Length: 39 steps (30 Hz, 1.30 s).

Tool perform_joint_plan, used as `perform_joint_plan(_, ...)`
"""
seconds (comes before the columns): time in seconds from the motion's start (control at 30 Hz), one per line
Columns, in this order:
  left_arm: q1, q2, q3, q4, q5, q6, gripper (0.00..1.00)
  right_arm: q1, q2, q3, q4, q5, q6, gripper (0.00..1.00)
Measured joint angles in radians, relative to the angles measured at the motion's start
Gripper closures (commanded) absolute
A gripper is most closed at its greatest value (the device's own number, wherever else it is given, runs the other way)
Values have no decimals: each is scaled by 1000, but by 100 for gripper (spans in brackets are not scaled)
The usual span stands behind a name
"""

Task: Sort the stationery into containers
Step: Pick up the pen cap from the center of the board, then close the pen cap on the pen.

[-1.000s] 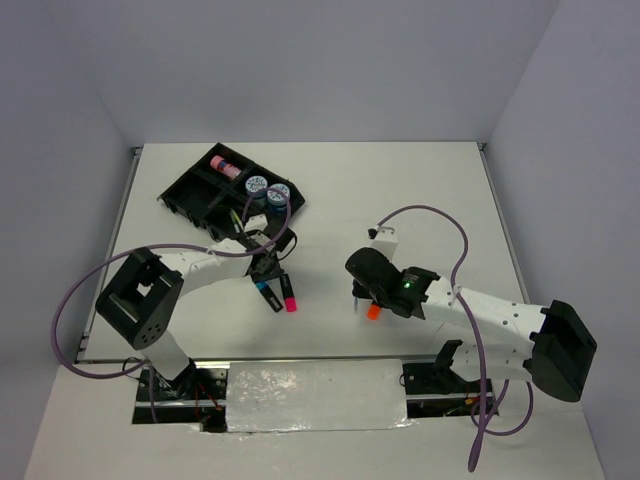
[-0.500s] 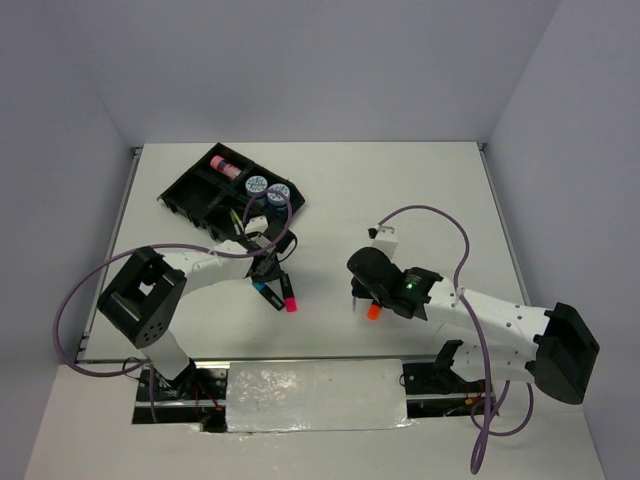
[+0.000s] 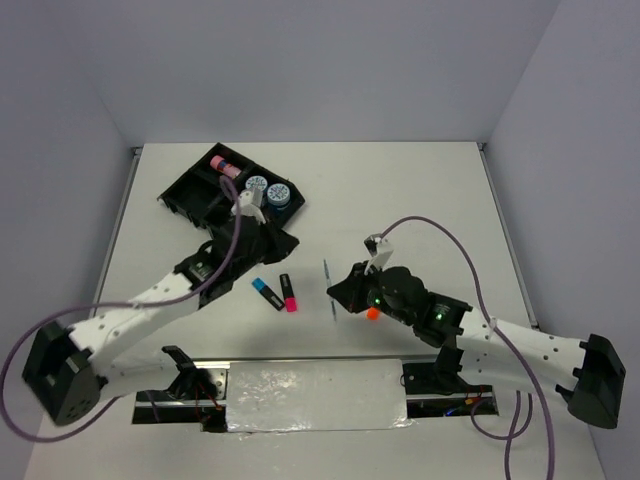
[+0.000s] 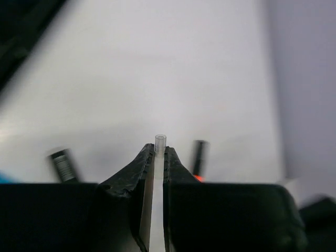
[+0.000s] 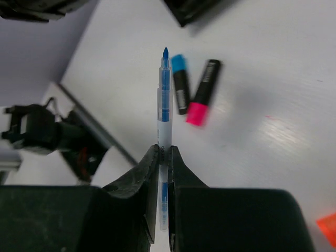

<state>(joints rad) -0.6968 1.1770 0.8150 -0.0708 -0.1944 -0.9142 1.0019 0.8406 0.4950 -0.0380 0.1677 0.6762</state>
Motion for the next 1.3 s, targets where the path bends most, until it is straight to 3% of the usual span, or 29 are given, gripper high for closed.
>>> perform_joint_plan(0.17,-37,-296,-217,426,166,19,100,103,-107,-63,196,-37,7,100)
perform_joint_plan(0.33,-45,-372,-311,668,306,18,100,178,-119,-48,307,-24,1,100)
perform_joint_plan(0.63,-47,-411,-326,743,388,21,100,223,-64,-5,341,6,-21,100)
perform_joint_plan(1.3,-47,-421,-327,721,379,48,100,238,-88,5,341,27,-39,100)
